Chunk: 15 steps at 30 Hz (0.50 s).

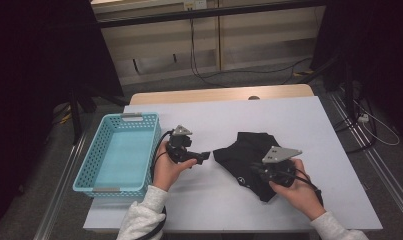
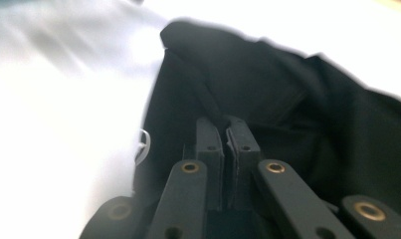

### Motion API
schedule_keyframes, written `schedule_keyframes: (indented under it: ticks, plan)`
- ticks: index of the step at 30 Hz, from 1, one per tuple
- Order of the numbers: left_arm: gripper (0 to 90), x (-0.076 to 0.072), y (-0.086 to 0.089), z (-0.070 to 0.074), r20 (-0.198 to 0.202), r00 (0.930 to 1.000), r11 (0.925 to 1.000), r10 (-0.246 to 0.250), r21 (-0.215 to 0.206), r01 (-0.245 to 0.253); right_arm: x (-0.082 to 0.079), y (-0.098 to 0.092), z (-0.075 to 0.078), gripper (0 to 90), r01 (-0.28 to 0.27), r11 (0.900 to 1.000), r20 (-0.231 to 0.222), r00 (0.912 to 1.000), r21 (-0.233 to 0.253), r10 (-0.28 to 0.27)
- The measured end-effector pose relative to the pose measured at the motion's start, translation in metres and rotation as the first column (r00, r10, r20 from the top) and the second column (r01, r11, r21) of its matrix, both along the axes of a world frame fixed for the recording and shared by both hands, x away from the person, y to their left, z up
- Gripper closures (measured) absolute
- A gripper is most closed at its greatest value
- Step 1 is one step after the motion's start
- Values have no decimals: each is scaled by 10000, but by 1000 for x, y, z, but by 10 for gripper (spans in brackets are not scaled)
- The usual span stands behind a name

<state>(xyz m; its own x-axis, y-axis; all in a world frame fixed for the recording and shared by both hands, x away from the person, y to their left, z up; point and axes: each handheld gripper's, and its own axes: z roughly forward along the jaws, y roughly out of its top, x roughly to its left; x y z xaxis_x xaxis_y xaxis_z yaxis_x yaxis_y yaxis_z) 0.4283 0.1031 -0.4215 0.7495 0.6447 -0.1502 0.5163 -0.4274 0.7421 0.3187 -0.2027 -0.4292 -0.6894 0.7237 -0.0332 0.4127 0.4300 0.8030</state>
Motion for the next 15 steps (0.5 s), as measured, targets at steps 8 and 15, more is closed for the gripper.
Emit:
schedule_keyframes:
  ticks: [8,15]
  plan:
    - [115,1,-1,0,42,9999,9999,122,-29,-122,-1,-43,16,866,1118,9853,242,9930,1293,-1158]
    - [120,5,-9,-4,-49,9999,10000,-90,-20,90,-3,-66,17,867,1718,9746,280,9837,1435,-1775]
